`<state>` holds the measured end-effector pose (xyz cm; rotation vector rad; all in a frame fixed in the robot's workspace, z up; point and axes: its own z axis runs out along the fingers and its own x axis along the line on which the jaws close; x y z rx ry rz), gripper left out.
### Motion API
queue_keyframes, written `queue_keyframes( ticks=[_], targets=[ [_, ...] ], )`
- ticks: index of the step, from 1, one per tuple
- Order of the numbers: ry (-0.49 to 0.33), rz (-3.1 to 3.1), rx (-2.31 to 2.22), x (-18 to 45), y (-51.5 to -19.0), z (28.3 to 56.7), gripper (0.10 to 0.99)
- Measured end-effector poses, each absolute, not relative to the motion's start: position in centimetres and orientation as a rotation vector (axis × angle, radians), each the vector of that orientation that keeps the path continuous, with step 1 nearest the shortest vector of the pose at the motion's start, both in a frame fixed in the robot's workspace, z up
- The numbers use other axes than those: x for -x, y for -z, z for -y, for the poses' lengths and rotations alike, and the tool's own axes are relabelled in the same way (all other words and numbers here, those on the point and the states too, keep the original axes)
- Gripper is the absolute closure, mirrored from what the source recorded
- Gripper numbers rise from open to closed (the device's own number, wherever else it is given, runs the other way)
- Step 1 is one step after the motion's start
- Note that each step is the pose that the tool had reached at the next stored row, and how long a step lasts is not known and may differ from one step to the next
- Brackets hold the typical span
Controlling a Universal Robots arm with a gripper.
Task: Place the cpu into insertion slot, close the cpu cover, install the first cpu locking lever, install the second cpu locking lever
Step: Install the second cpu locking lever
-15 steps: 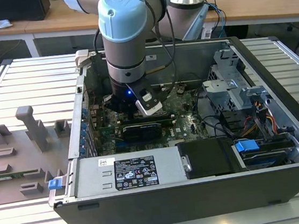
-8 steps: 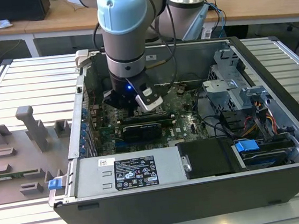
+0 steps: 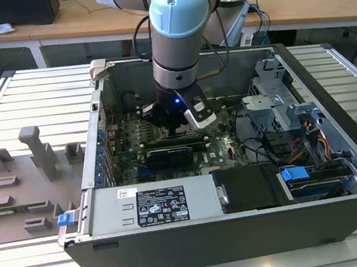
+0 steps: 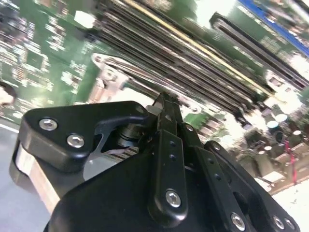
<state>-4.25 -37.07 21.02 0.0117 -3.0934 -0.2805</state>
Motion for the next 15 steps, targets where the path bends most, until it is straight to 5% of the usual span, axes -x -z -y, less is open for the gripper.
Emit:
queue_keyframes(
  ticks=[15],
  targets=[
    [0.077, 3.101, -0.007, 3.4, -22.2, 32.9, 0.980]
  ],
)
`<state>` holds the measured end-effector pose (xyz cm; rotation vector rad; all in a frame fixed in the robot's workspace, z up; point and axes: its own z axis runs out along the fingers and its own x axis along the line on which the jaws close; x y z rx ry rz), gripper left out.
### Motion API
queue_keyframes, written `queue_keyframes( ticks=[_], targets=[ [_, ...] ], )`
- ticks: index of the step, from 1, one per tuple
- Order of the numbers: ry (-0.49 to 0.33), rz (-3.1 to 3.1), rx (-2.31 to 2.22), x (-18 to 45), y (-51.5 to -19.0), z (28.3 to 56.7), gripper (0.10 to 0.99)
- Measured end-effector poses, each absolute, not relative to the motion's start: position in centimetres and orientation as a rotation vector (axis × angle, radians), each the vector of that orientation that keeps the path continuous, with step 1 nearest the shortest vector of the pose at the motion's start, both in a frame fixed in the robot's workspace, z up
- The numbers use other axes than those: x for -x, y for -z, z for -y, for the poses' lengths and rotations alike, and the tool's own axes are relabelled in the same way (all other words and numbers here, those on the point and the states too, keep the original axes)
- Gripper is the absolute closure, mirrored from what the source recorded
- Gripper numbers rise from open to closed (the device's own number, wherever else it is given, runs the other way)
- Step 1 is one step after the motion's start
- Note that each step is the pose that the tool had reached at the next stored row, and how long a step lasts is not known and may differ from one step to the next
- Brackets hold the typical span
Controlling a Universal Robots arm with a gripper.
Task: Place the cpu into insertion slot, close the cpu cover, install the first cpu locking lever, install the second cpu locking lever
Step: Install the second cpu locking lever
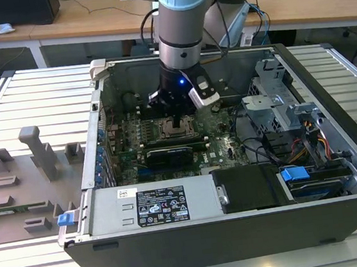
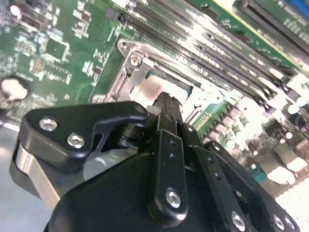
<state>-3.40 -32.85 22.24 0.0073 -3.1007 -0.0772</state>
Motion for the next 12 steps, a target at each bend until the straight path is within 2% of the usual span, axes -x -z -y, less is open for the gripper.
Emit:
queue_keyframes(
  ticks=[5, 12],
  targets=[
    [0.077, 3.101, -0.007, 3.4, -24.7, 32.8, 0.980],
    [0.077, 3.101, -0.007, 3.4, -24.8, 32.8, 0.980]
  ],
)
